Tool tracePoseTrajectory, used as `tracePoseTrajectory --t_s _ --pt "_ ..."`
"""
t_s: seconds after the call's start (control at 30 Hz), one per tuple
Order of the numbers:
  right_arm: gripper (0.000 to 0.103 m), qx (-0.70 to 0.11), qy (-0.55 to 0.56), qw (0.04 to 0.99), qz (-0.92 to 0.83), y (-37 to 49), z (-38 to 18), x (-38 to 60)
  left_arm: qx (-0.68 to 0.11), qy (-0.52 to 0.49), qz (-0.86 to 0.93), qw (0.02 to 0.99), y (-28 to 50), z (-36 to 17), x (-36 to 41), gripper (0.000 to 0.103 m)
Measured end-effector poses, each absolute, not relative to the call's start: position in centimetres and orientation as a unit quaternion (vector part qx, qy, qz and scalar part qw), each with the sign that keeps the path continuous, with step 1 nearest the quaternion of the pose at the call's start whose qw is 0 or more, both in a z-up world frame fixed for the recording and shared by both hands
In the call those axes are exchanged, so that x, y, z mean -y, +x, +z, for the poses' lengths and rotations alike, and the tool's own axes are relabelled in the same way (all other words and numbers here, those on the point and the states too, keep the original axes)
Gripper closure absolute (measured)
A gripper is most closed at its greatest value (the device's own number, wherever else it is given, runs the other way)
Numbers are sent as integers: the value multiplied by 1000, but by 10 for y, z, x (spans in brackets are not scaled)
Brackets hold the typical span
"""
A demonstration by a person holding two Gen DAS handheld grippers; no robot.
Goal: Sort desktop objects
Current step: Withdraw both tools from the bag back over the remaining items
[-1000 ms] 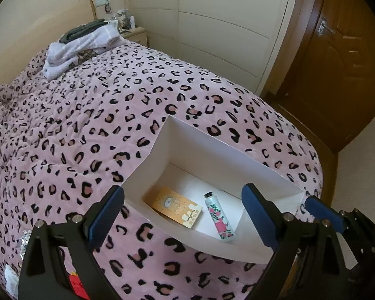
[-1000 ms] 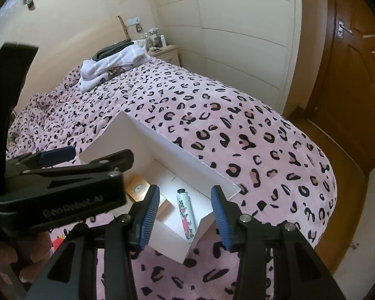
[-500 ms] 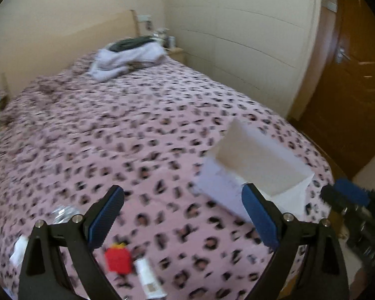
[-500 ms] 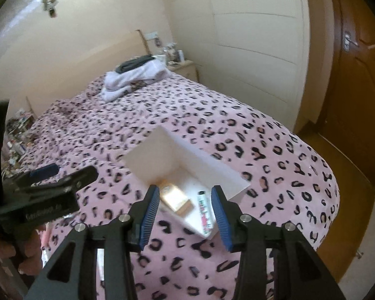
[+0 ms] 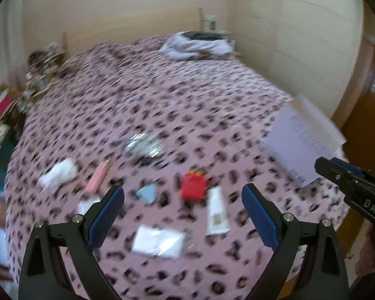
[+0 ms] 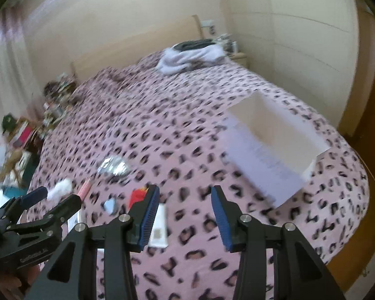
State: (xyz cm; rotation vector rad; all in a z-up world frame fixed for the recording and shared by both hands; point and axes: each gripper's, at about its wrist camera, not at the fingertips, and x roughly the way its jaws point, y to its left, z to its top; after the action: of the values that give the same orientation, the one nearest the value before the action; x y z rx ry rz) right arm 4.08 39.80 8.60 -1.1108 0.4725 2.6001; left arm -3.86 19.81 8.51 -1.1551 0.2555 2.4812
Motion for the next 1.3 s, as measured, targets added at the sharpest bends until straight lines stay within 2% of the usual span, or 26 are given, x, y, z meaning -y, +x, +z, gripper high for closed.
tracePoseTrajectory --t_s 0.3,0.77,1.03,1.3 --pt "59 -142 -435 68 886 24 40 -321 -82 -447 882 125 -20 40 -126 7" --pt "59 -136 -476 14 869 24 -2 -253 -50 -486 869 79 -7 -3 -70 7" --pt "59 -142 -491 30 859 34 -23 -248 -38 -507 857 77 -6 -26 -65 7" --pt "59 -180 -492 88 847 35 -35 -296 -7 -532 843 77 -25 -43 -95 7"
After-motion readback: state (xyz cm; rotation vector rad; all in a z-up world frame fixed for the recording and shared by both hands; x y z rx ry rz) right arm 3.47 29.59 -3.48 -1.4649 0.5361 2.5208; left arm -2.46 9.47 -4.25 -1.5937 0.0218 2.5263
